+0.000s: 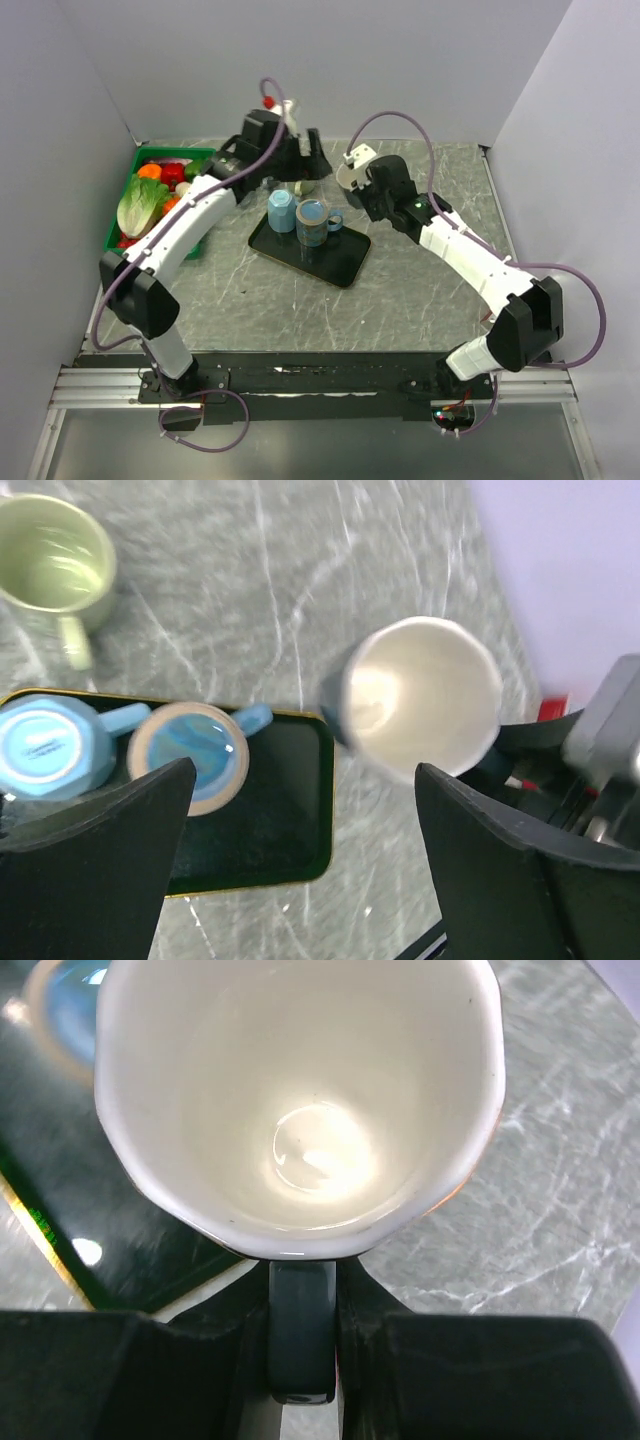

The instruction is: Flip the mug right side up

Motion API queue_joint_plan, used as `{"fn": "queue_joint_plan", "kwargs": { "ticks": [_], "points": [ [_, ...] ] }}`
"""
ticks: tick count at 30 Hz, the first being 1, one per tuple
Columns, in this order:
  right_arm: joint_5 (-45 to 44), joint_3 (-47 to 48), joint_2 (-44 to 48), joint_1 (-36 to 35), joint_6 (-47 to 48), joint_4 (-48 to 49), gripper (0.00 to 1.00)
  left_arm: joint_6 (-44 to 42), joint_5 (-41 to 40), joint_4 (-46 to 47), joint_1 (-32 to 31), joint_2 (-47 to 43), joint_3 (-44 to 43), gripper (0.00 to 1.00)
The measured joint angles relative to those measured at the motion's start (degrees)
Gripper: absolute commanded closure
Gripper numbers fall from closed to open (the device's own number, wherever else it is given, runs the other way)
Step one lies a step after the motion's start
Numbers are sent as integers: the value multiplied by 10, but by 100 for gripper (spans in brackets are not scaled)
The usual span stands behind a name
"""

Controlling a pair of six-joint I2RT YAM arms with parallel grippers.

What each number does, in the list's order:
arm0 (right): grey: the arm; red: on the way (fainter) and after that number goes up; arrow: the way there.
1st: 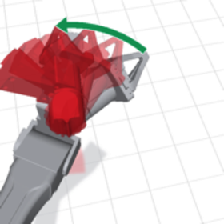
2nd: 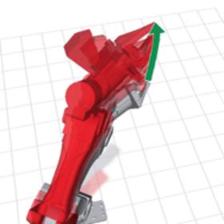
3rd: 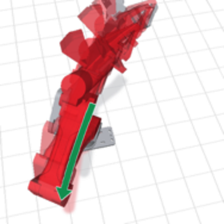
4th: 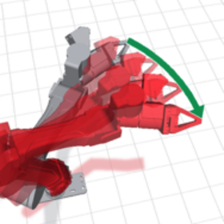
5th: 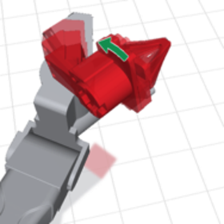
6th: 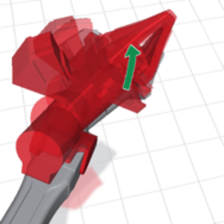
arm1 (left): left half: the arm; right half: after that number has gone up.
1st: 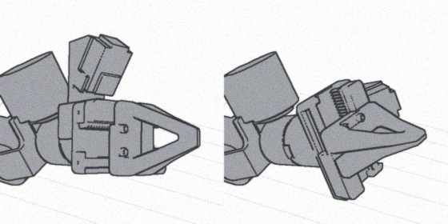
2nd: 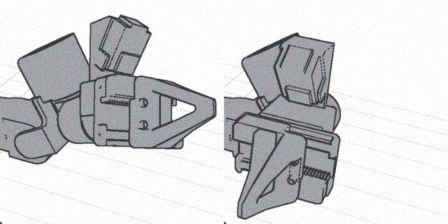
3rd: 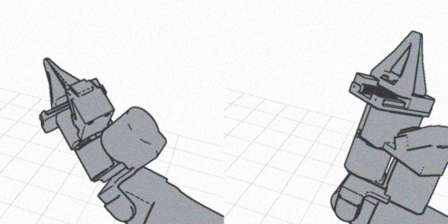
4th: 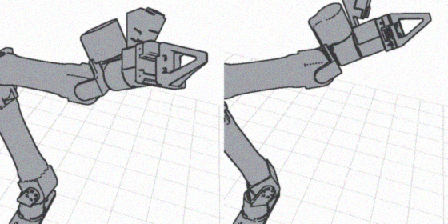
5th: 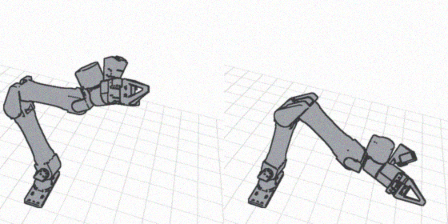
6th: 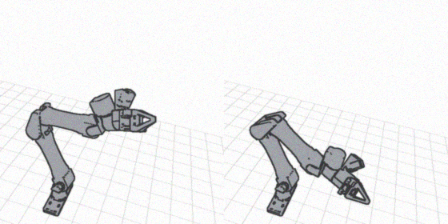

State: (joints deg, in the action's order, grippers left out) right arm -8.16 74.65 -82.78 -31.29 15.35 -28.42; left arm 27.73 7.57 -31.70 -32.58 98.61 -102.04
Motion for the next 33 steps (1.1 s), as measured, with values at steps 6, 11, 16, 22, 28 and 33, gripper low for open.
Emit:
{"fn": "queue_joint_plan", "kwargs": {
  "ticks": [6, 11, 16, 22, 28, 33],
  "points": [
    [-19, 4, -50, 29, -32, 102, 100, 58, -14, 24, 80, -50, 61, 4],
    [-3, 56, -156, 49, -55, 140, 100, 72, -25, 23, 87, -70, 88, 4],
    [34, 122, -245, 72, -73, 139, 100, 77, -25, 24, 82, -86, 110, 4],
    [78, 195, -308, 99, -85, 121, 100, 81, -24, 24, 83, -90, 120, 4],
    [107, 247, -349, 107, -90, 97, 100, 81, -17, 23, 83, -85, 118, 4],
    [125, 256, -372, 106, -91, 74, 100, 81, -11, 23, 83, -66, 104, 4]
  ]
}}
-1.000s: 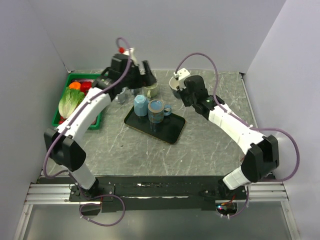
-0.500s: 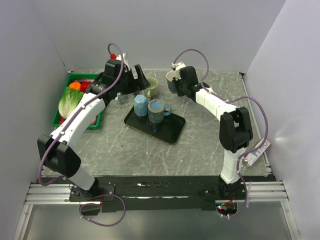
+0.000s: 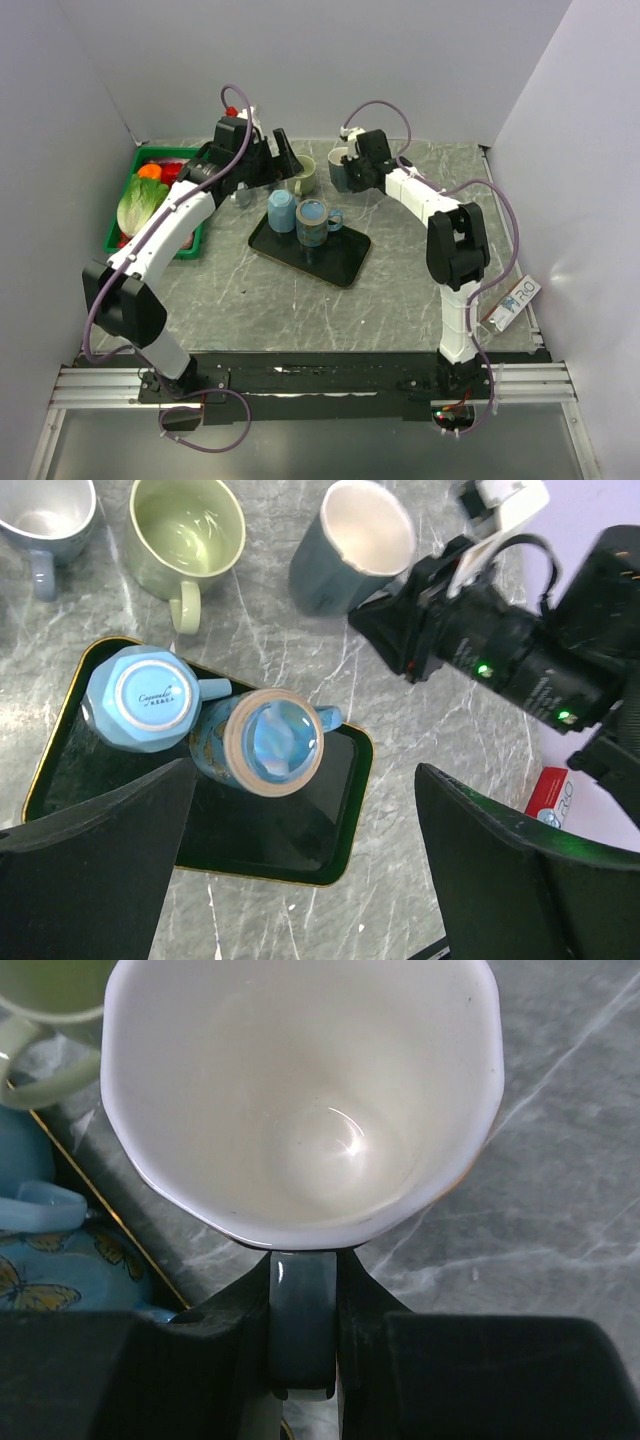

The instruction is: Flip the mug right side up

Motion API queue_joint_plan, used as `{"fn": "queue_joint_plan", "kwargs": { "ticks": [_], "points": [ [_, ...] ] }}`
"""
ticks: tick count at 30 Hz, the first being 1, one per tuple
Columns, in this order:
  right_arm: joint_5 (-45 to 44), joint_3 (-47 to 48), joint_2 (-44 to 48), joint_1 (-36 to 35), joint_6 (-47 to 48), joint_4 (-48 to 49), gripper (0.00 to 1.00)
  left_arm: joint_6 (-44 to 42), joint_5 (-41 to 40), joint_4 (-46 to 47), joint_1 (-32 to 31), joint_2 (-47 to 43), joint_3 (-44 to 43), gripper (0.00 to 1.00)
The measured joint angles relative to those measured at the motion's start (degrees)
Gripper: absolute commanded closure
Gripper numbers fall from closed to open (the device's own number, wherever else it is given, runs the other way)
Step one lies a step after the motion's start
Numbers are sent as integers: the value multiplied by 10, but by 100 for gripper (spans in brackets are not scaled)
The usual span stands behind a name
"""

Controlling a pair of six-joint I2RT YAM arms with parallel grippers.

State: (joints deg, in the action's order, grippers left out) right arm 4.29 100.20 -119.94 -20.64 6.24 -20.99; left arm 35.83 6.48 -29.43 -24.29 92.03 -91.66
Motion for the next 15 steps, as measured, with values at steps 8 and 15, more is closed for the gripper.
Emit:
{"fn": "queue_joint_plan", "kwargs": {
  "ticks": [8, 15],
  "points": [
    [18, -2, -35, 0, 0, -18, 99, -1, 6, -5, 0, 26, -19, 4],
    [27, 14, -39, 0, -2, -28, 66, -2, 15, -8, 0, 41, -38, 4]
  ]
}}
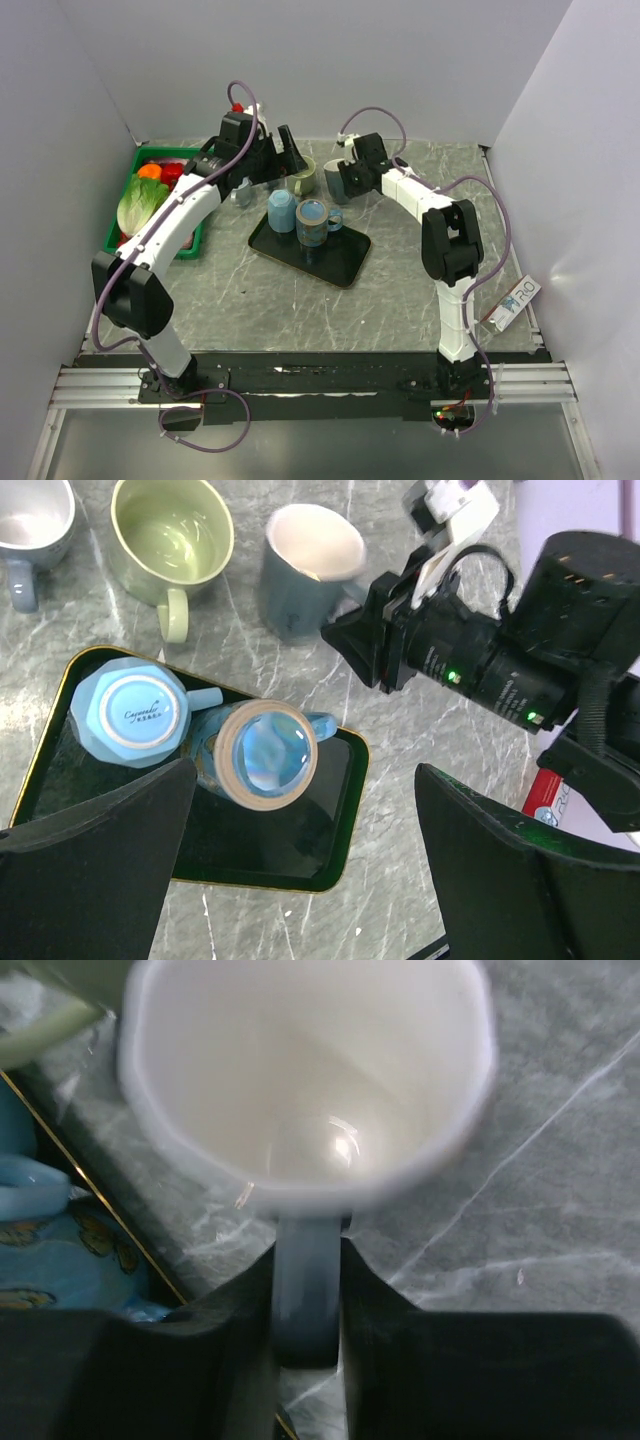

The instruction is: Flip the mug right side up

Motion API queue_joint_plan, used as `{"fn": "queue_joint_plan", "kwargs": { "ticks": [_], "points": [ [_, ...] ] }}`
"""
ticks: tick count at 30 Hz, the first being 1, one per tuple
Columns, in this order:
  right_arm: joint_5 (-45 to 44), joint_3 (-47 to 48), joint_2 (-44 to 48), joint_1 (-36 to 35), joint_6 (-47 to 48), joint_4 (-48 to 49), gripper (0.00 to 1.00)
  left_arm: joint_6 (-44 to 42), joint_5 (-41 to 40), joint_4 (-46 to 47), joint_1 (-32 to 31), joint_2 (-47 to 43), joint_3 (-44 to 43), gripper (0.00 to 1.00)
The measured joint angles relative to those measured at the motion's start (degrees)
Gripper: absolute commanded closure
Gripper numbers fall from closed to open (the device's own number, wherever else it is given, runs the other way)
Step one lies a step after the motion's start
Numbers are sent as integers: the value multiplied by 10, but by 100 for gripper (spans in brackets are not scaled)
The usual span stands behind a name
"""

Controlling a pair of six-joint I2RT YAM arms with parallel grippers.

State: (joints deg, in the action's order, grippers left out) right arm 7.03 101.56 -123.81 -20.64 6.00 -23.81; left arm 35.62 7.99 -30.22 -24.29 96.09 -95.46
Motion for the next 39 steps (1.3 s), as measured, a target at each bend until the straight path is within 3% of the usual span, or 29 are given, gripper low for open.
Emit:
{"fn": "queue_joint_plan", "kwargs": {
  "ticks": [7, 11, 13, 16, 19, 25, 33, 39],
  "points": [
    [1, 54, -1, 0, -6, 4, 64, 0, 4, -1, 1, 4, -5, 4],
    [2, 61, -1, 0, -6, 3, 84, 0, 6, -1, 2, 4, -5, 4],
    [3, 63, -3, 0, -6, -3, 84, 0, 8, -1, 3, 4, -5, 4],
    [4, 83, -17, -1, -10, -21, 77, 0, 8, -1, 3, 4, -5, 4],
    [5, 91, -23, -1, -20, -30, 61, 0, 8, -1, 3, 4, -5, 4],
    [10, 101, -23, -1, -50, -31, 39, 0, 8, 0, 3, 4, -5, 4],
    [16, 176, -27, 2, -96, 13, 29, 1, 9, 2, 3, 4, -5, 4],
    [83, 242, -77, 33, -182, 64, 26, 2, 12, 6, 3, 17, -21, 4]
  ]
}}
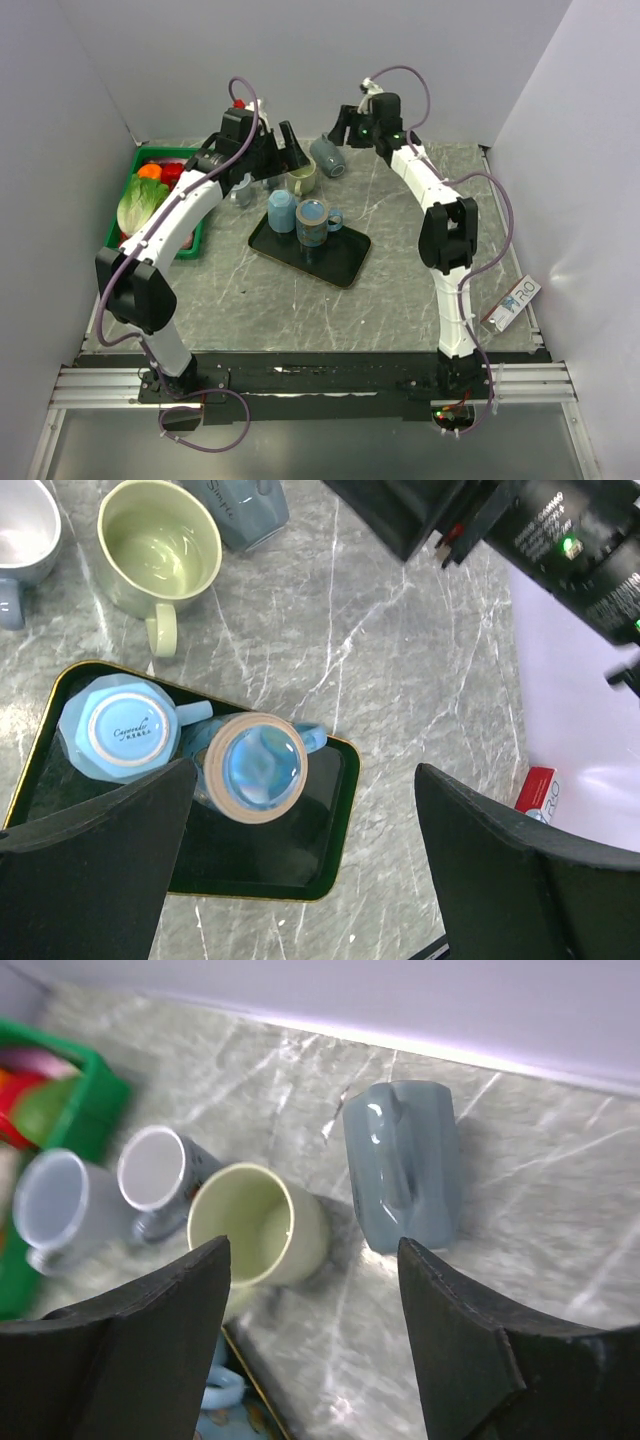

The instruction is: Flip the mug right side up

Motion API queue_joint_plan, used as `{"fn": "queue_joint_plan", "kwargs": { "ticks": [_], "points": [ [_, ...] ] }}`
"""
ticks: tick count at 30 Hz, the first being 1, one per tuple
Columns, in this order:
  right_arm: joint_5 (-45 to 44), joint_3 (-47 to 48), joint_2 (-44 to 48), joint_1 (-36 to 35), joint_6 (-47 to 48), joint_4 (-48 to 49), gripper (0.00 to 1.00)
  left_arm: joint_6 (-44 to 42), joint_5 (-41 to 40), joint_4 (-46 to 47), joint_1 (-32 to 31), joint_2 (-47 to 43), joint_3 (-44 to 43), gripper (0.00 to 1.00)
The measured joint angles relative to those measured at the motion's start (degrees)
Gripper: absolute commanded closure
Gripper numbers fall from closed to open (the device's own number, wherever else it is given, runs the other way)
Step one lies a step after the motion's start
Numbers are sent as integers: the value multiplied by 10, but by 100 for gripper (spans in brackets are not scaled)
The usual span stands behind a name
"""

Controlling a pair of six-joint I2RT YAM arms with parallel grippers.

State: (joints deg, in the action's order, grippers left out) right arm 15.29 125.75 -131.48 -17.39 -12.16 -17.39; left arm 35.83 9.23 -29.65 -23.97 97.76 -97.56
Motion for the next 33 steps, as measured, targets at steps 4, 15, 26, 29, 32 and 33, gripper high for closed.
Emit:
{"fn": "queue_joint_plan", "kwargs": {
  "ticks": [4, 15, 26, 29, 32, 33],
  "points": [
    [76, -7, -24, 43, -102, 39, 24, 0, 0, 1, 0, 15, -14, 4],
    [118, -10, -32, 89, -161, 57, 23, 15, 15, 25, 0, 111, -99, 4],
    [88, -157, 40, 85, -115, 29, 29, 69, 14, 142, 1, 319, -248, 2],
    [70, -251, 117, 87, -111, 32, 29, 88, 14, 190, 2, 362, -267, 1],
    [62, -315, 201, 88, -110, 40, 30, 110, 12, 241, 3, 392, -267, 3],
    [59, -329, 229, 88, -109, 44, 30, 119, 12, 260, 3, 403, -267, 3]
  ]
}}
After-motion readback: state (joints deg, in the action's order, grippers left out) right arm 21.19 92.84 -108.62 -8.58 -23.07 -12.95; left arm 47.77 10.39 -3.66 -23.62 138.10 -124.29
